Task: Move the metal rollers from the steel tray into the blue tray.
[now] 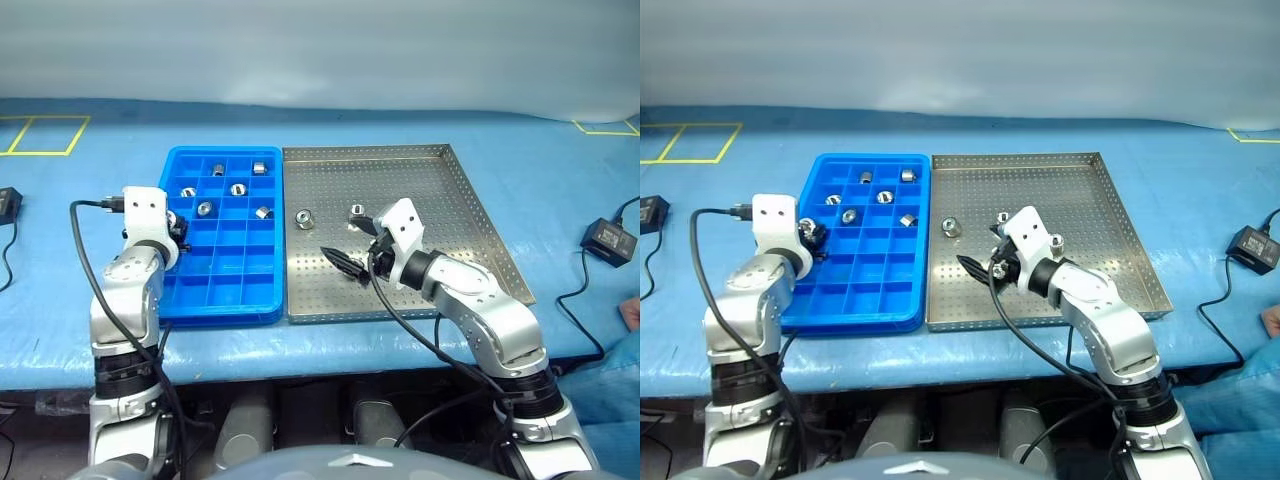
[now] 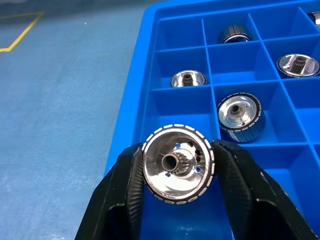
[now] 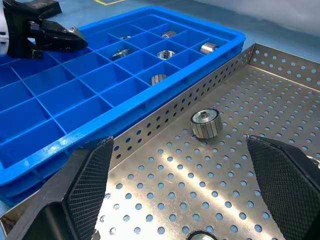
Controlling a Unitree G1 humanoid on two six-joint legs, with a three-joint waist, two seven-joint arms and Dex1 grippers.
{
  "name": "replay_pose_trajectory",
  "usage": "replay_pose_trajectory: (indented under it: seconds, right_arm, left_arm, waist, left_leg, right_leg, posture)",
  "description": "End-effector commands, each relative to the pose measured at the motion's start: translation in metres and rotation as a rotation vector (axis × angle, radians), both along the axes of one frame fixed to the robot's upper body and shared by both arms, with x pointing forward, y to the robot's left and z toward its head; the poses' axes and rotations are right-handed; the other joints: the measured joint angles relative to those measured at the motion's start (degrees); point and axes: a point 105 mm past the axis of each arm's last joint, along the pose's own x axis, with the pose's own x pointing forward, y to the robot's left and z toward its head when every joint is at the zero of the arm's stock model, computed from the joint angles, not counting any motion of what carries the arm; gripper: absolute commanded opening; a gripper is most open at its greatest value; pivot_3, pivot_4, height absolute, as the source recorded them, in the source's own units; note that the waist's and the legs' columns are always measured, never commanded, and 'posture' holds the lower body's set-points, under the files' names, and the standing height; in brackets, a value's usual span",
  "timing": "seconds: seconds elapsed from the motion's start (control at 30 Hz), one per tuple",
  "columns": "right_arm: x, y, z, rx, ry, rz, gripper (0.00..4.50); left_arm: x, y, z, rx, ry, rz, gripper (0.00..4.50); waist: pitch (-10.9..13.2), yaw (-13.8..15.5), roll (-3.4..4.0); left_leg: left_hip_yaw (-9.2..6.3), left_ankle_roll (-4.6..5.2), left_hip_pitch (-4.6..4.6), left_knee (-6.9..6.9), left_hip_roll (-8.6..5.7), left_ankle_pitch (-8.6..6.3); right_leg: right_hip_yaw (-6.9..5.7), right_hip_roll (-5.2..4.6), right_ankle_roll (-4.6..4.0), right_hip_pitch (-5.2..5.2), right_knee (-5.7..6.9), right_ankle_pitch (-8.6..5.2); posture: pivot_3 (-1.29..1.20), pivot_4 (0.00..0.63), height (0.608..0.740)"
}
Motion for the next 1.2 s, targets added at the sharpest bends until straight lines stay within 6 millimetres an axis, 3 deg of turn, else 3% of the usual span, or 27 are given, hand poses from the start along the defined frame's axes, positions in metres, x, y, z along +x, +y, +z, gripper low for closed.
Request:
replay_pose_trajectory:
  seconds: [0.03, 0.17, 0.23, 0.33, 0.43, 0.53, 0.6, 0.77, 1.17, 1.2]
  right_arm:
    - [-0.001, -0.001, 0.013, 0.003, -0.054, -0.014, 4.50]
    - [0.000, -0.006, 0.013, 0.002, -0.061, -0.042, 4.50]
    - [0.000, -0.009, 0.012, -0.001, -0.058, -0.058, 4.50]
    - [-0.001, -0.015, 0.009, -0.021, -0.053, -0.079, 4.50]
    - [-0.001, -0.022, 0.009, -0.049, -0.061, -0.109, 4.50]
    - [-0.005, -0.031, 0.008, -0.091, -0.057, -0.140, 4.50]
    - [-0.014, -0.036, 0.002, -0.151, -0.038, -0.121, 4.50]
    - [-0.030, -0.053, -0.007, -0.272, -0.016, -0.157, 4.50]
    - [-0.039, -0.057, -0.007, -0.259, -0.016, -0.218, 4.50]
    - [-0.039, -0.057, -0.007, -0.260, -0.018, -0.219, 4.50]
  left_arm:
    - [0.005, -0.008, 0.013, 0.024, -0.055, -0.037, 2.84]
    - [0.009, -0.014, 0.031, -0.005, -0.161, -0.035, 4.12]
    - [0.015, -0.031, 0.058, -0.081, -0.318, -0.108, 4.12]
    - [0.019, -0.082, 0.087, -0.193, -0.439, -0.352, 4.12]
    - [0.012, -0.141, 0.097, -0.261, -0.412, -0.682, 4.12]
    - [-0.015, -0.207, 0.079, -0.226, -0.221, -1.125, 4.12]
    - [-0.025, -0.228, 0.057, -0.145, -0.082, -1.288, 4.12]
    - [-0.019, -0.231, 0.001, 0.113, 0.165, -1.372, 4.12]
    - [-0.007, -0.221, -0.043, 0.167, 0.321, -1.312, 4.12]
    - [-0.006, -0.219, -0.046, 0.164, 0.332, -1.300, 3.95]
  waist:
    - [0.0, -0.1, -0.03]
    - [0.0, -0.6, -0.03]
    - [0.0, -0.6, -0.05]
    - [0.0, -0.5, -0.08]
    - [0.0, -0.9, -0.07]
    - [0.0, -1.5, -0.06]
    - [0.0, -2.0, -0.03]
    - [0.0, -4.3, 0.01]
    - [0.0, -8.0, 0.01]
    - [0.0, -8.0, 0.02]
  left_leg:
    - [0.00, 0.00, -0.01, 0.00, 0.00, 0.00]
    - [0.00, 0.00, -0.02, -0.01, 0.01, 0.00]
    - [0.00, 0.00, -0.04, -0.01, 0.01, 0.00]
    - [-0.04, -0.01, -0.13, 0.05, 0.00, 0.00]
    - [0.00, 0.01, -0.15, 0.06, -0.03, -0.02]
    - [0.04, 0.04, -0.14, 0.03, -0.04, -0.02]
    - [0.04, 0.04, -0.14, -0.02, -0.14, -0.03]
    - [0.09, 0.06, -0.09, -0.02, -0.18, -0.04]
    - [0.10, 0.05, -0.15, -0.03, 0.05, -0.05]
    - [0.10, 0.05, -0.15, -0.03, 0.06, -0.05]
  right_leg:
    - [0.00, 0.00, 0.00, -0.01, 0.00, 0.00]
    - [0.00, -0.01, -0.01, -0.02, -0.01, 0.00]
    - [0.00, -0.02, -0.01, -0.03, -0.01, 0.01]
    - [-0.06, -0.06, -0.07, -0.04, -0.04, 0.04]
    - [-0.04, -0.07, -0.08, -0.04, -0.08, 0.05]
    - [-0.02, -0.04, -0.08, -0.06, -0.09, 0.05]
    - [-0.01, 0.00, -0.09, -0.08, -0.09, 0.03]
    - [0.03, 0.03, 0.17, -0.10, -0.09, -0.15]
    - [0.05, -0.04, 0.18, -0.21, -0.07, -0.15]
    - [0.05, -0.04, 0.18, -0.21, -0.06, -0.15]
  posture:
    - [-0.01, 0.150, 0.740]
    - [-0.03, 0.150, 0.740]
    - [-0.04, 0.150, 0.740]
    - [-0.07, 0.150, 0.740]
    - [-0.08, 0.150, 0.740]
    - [-0.12, 0.150, 0.740]
    - [-0.14, 0.150, 0.740]
    - [-0.23, 0.150, 0.740]
    - [-0.30, 0.150, 0.740]
    - [-0.30, 0.150, 0.740]
